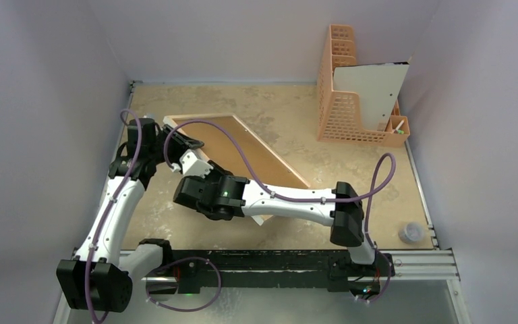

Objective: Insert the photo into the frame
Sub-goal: Turn over the photo frame at the center of the board.

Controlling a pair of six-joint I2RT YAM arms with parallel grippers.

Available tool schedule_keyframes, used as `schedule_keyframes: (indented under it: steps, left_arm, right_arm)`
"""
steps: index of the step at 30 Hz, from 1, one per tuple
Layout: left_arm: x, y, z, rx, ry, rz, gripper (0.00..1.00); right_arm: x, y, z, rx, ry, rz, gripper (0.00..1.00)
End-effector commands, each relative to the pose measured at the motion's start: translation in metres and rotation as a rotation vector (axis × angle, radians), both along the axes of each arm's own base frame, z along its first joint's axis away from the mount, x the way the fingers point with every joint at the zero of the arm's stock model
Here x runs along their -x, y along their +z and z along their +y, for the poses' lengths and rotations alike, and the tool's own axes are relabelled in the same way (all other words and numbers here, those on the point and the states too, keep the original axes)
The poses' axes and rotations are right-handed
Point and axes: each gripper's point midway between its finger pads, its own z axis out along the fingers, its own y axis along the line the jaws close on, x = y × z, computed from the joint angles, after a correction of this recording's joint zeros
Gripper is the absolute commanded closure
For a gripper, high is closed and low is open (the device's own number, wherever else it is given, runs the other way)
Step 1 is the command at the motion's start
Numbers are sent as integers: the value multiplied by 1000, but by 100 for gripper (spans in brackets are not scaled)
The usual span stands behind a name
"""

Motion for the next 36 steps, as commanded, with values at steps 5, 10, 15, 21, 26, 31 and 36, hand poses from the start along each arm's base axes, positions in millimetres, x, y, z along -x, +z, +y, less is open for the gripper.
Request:
schedule_keyframes:
  steps: [5,10,15,21,26,31,36]
  left_arm:
    - [-8,45,1,-2,-2,-161,59]
    - [-14,59,5,-49,-11,-207,23]
    - [-23,89,17,-138,-17,-266,14]
    - [-28,130,63,-371,117,-292,10]
    - [-12,167,95,-489,263,-379,7]
    - [-6,173,97,-509,266,-401,5]
    - [-9,162,87,-490,207,-397,4]
  right_arm:
    - [-10,36,-22,-2,-104,-102,82]
    - [-9,60,-8,-83,-23,-91,84]
    - [-19,88,0,-217,47,-59,85]
    - [-47,114,-8,-408,104,20,92]
    - [-70,141,-24,-566,154,46,92]
    - [-90,148,-35,-663,192,91,92]
    - [-107,152,-45,-761,244,150,92]
